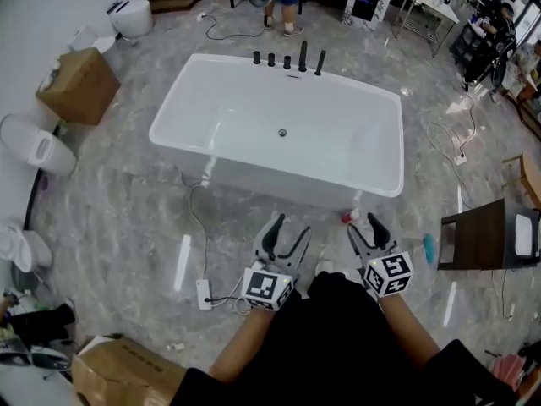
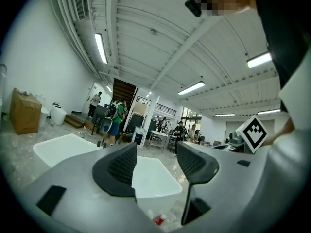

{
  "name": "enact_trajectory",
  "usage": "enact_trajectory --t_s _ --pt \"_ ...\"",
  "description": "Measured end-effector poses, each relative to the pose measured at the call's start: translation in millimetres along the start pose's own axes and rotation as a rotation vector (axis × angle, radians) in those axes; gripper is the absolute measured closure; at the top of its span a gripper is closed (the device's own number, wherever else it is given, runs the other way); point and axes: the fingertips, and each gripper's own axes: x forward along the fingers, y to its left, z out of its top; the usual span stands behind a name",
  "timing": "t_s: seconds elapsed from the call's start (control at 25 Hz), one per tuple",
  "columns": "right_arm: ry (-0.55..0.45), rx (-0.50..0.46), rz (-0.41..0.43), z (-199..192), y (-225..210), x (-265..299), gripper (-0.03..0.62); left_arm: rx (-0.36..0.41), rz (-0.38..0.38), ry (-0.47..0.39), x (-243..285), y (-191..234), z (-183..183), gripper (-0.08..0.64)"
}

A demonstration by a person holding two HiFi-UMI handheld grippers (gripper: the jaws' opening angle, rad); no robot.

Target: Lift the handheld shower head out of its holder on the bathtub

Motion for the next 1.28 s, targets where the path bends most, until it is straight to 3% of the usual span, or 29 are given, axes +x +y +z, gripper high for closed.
enact_trajectory --t_s 0.2,0.64,1.28 --pt "0.000 -0.020 -0.064 -5 -15 3 0.382 -0.026 0.026 0.011 -3 14 -9 0.322" --pt "-0.032 0.027 -0.012 10 -32 64 0.382 0.022 0.050 0.018 37 45 1 0.321" --pt "-0.045 0.093 -0.017 48 -157 179 0.382 0.054 0.069 0.068 198 98 12 0.321"
